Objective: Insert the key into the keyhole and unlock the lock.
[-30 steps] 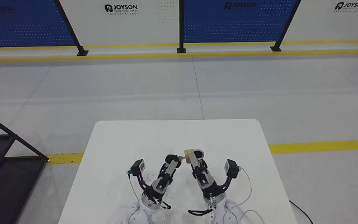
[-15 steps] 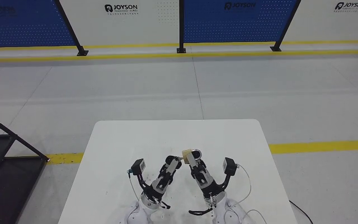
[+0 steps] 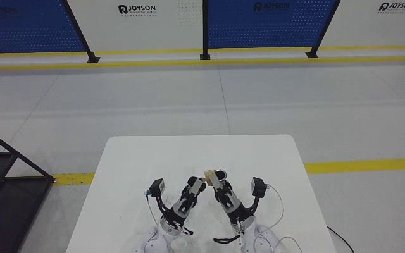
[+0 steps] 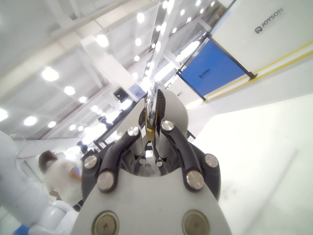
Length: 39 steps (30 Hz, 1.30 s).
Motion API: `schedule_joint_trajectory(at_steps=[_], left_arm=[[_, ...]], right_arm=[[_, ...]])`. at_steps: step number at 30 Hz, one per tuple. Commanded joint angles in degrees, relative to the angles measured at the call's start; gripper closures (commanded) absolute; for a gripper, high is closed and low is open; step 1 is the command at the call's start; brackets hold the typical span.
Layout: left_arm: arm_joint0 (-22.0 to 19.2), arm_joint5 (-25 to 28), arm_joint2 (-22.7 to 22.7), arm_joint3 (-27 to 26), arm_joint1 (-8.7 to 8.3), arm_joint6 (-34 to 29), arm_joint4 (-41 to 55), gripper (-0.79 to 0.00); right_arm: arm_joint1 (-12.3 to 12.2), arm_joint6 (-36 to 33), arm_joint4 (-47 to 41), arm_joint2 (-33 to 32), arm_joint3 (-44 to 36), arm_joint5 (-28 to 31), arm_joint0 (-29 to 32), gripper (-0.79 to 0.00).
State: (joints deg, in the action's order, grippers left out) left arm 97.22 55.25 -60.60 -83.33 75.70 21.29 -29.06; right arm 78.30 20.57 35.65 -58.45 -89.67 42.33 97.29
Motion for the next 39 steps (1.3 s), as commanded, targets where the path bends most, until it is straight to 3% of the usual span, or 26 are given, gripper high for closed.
schedule_joint_trajectory(at_steps=[1, 18, 31, 39], left_arm=[[0.11, -0.24, -0.05, -0.09, 0.06, 0.3, -0.83, 0.0], [1.03, -3.92, -1.51, -0.3, 0.76, 10.21, -16.42, 0.0], [1.21, -11.59, -0.78, 0.27, 1.2, 24.25, -34.22, 0.0], [1.1, -19.63, 0.25, 0.7, 1.22, 31.81, -43.94, 0.0]], right_arm=[[-0.05, -0.26, 0.06, -0.05, -0.11, 0.14, 0.07, 0.0], [-0.4, -2.25, -1.51, -0.59, -0.98, -0.27, 0.44, 0.0], [-0.73, -4.55, -3.07, -0.94, -1.83, -0.62, 0.78, 0.0], [-0.93, -5.51, -3.8, -1.15, -2.34, -0.66, 1.07, 0.0]])
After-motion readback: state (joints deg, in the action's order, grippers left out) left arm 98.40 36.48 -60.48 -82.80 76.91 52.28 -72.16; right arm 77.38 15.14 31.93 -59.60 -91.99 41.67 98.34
